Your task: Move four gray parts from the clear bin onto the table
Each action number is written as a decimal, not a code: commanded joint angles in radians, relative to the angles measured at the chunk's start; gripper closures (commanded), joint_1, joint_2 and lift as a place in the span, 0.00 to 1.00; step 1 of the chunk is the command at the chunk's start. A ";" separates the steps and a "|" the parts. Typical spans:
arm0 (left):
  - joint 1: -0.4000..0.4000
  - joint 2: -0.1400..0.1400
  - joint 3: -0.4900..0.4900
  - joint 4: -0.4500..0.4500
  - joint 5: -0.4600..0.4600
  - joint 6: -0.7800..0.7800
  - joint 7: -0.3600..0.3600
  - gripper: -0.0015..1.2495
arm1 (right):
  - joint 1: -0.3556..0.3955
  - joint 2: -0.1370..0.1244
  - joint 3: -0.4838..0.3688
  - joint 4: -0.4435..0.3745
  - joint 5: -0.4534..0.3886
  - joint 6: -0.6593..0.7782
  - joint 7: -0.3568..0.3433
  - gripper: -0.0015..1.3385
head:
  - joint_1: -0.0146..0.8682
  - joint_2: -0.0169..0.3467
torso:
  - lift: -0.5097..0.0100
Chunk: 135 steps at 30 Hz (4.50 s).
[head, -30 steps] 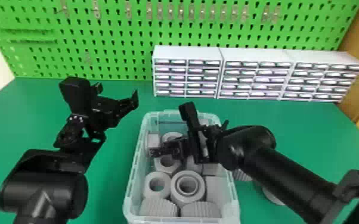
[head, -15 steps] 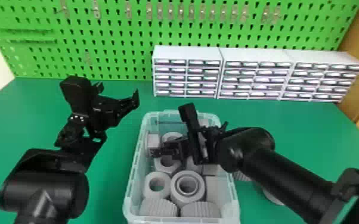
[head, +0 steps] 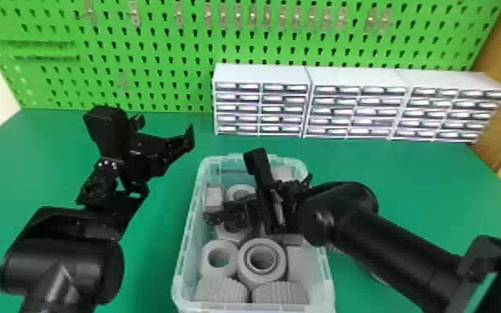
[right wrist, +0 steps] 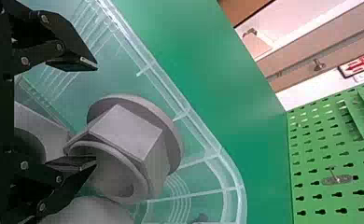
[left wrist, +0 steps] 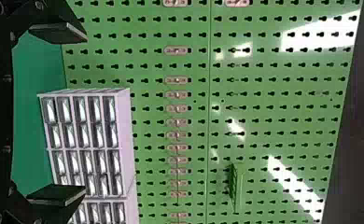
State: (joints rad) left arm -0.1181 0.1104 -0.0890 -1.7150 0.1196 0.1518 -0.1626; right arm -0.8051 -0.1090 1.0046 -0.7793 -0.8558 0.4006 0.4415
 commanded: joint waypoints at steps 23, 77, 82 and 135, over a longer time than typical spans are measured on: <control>-0.003 0.000 -0.003 0.000 0.000 -0.001 -0.002 0.11 | -0.008 0.005 0.051 0.000 -0.025 -0.066 -0.032 0.41 | 0.79 0.12 | 0.89; 0.025 -0.002 0.012 -0.009 0.000 0.008 -0.014 0.11 | 0.078 -0.026 -0.150 -0.268 0.274 0.083 -0.092 0.79 | 0.79 0.12 | 0.89; 0.029 -0.003 0.018 -0.014 -0.005 0.015 -0.021 0.12 | 0.121 -0.046 -0.210 -0.368 0.339 0.158 -0.112 0.79 | 0.79 0.12 | 0.89; 0.044 -0.006 0.031 -0.028 -0.009 0.023 -0.021 0.12 | 0.270 -0.101 -0.445 -0.709 0.503 0.491 -0.170 0.80 | 0.79 0.12 | 0.89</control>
State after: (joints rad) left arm -0.0739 0.1043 -0.0597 -1.7426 0.1104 0.1749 -0.1855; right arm -0.5358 -0.2126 0.5588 -1.4806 -0.3552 0.8476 0.2766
